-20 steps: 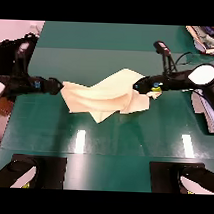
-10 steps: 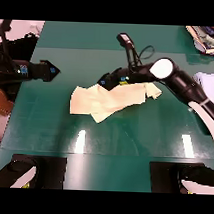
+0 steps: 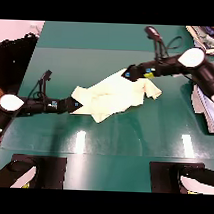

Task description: Fold the shirts.

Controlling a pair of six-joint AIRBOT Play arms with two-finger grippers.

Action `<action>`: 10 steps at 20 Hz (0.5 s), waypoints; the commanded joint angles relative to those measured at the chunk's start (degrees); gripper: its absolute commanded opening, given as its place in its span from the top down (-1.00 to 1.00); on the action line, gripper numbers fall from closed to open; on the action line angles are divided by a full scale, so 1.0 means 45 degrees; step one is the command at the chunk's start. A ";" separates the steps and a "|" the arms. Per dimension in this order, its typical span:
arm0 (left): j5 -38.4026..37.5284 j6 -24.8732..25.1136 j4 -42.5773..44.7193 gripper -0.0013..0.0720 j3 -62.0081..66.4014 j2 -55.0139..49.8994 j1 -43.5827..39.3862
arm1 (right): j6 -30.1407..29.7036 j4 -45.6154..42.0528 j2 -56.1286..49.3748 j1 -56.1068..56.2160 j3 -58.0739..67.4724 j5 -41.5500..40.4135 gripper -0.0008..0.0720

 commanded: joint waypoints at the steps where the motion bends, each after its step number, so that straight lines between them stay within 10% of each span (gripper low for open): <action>1: 0.1846 0.2127 -0.2584 -0.77 -0.1399 -0.0019 -0.0335 | 0.0029 0.0024 0.1214 -0.1112 -0.1719 -0.0194 -0.31; 10: 0.3886 0.2137 -0.2463 -0.78 0.1243 -0.5212 -0.4473 | 0.0267 0.0073 0.2395 -0.1365 -0.3031 -0.0947 -0.31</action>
